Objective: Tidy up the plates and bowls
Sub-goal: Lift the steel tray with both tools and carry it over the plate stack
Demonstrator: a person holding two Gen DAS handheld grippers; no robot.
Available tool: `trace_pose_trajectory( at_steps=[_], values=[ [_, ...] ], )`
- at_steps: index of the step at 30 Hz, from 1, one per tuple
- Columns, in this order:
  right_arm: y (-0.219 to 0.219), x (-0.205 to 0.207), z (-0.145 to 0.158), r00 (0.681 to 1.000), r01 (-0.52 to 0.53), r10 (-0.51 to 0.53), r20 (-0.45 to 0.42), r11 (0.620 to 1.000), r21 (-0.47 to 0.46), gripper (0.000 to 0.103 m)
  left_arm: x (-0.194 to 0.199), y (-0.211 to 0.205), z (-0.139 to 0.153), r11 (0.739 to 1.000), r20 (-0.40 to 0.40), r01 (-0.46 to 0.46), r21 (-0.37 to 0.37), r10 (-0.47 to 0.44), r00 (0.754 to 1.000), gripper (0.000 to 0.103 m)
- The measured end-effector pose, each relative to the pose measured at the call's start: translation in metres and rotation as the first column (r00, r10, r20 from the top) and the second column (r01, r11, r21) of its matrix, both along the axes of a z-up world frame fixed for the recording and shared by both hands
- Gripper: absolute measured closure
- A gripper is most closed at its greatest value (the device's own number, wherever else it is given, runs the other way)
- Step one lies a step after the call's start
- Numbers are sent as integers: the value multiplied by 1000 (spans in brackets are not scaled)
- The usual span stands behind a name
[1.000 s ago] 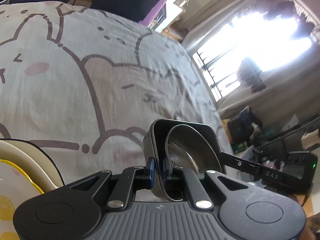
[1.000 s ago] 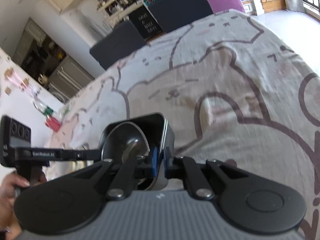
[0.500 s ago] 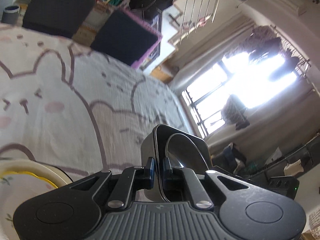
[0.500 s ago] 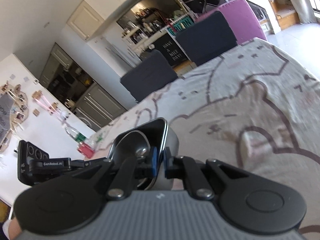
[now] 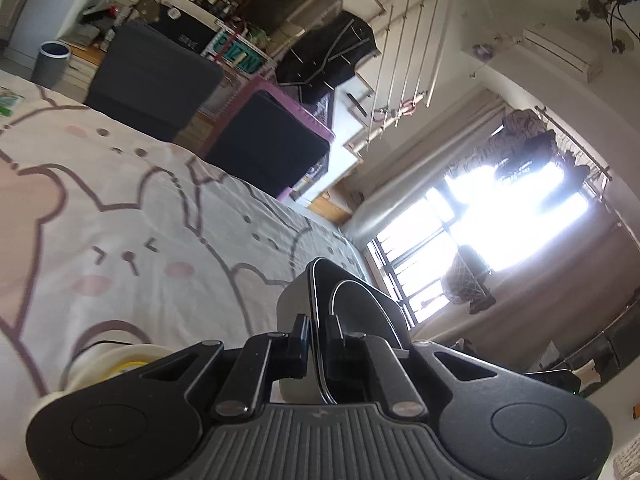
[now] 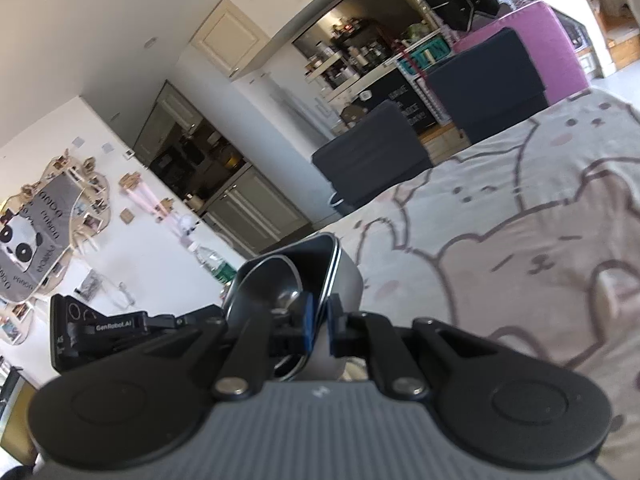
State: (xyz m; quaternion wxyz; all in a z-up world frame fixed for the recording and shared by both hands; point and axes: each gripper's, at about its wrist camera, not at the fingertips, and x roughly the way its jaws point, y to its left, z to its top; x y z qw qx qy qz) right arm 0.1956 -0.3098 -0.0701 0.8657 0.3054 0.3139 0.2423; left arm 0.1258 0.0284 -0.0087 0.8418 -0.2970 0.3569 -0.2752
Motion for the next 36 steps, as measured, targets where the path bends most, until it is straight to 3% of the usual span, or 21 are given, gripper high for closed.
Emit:
trace_pose_trajectory(
  at_steps=[10, 20, 27, 36],
  values=[
    [43, 9, 1, 996, -88, 88, -23, 996, -5, 93, -20, 52, -8, 998, -19, -63, -10, 63, 998, 96],
    [62, 2, -9, 983, -141, 136, -126, 989, -33, 93, -28, 74, -31, 998, -88, -68, 5, 68, 994, 96],
    [78, 4, -20, 963, -151, 138, -231, 988, -42, 93, -27, 76, -52, 996, -146, -58, 66, 67, 987, 96],
    [93, 4, -29, 941, -180, 145, -307, 980, -89, 93, -20, 75, -76, 990, -214, -56, 126, 82, 973, 96]
  ],
)
